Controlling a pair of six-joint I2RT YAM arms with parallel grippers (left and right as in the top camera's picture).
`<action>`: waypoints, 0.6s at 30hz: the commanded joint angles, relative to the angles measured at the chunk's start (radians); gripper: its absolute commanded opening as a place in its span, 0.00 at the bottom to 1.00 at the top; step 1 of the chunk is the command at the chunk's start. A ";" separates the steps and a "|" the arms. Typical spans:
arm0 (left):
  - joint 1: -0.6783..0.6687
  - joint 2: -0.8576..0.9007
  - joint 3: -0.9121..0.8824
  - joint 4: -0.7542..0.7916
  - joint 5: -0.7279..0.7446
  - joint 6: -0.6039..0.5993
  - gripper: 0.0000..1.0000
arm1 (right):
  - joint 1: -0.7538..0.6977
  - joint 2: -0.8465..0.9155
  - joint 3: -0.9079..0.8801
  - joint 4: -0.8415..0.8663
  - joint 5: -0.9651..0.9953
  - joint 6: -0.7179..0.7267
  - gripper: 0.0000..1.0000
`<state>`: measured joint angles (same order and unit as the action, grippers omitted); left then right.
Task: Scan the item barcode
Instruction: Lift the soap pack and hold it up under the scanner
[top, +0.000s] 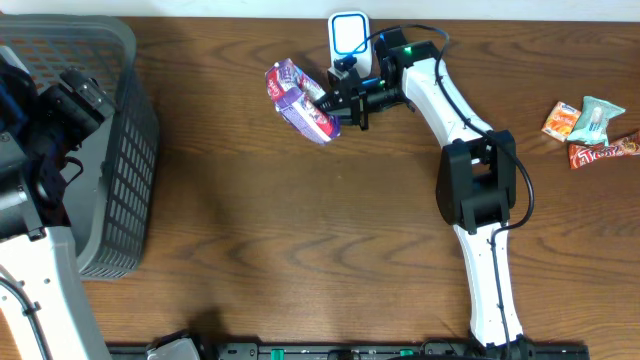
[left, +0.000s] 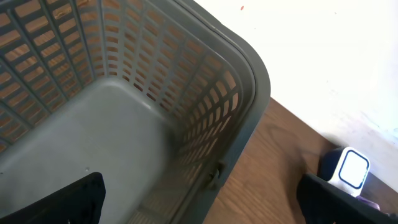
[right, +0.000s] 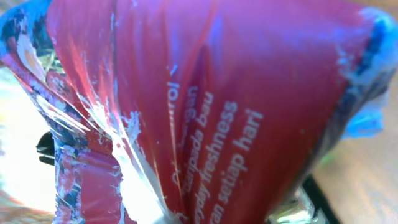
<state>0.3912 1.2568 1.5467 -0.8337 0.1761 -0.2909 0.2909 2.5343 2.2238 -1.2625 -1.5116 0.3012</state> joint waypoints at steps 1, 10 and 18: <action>0.003 0.004 0.006 0.000 -0.013 -0.002 0.98 | -0.005 -0.042 0.000 -0.061 -0.051 0.002 0.02; 0.003 0.004 0.006 0.000 -0.013 -0.002 0.98 | -0.002 -0.042 0.000 -0.412 -0.050 -0.017 0.06; 0.003 0.004 0.006 0.000 -0.013 -0.002 0.98 | -0.003 -0.043 0.001 -0.439 -0.050 -0.032 0.03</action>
<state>0.3912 1.2568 1.5467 -0.8337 0.1757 -0.2909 0.2905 2.5340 2.2234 -1.6993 -1.5154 0.2886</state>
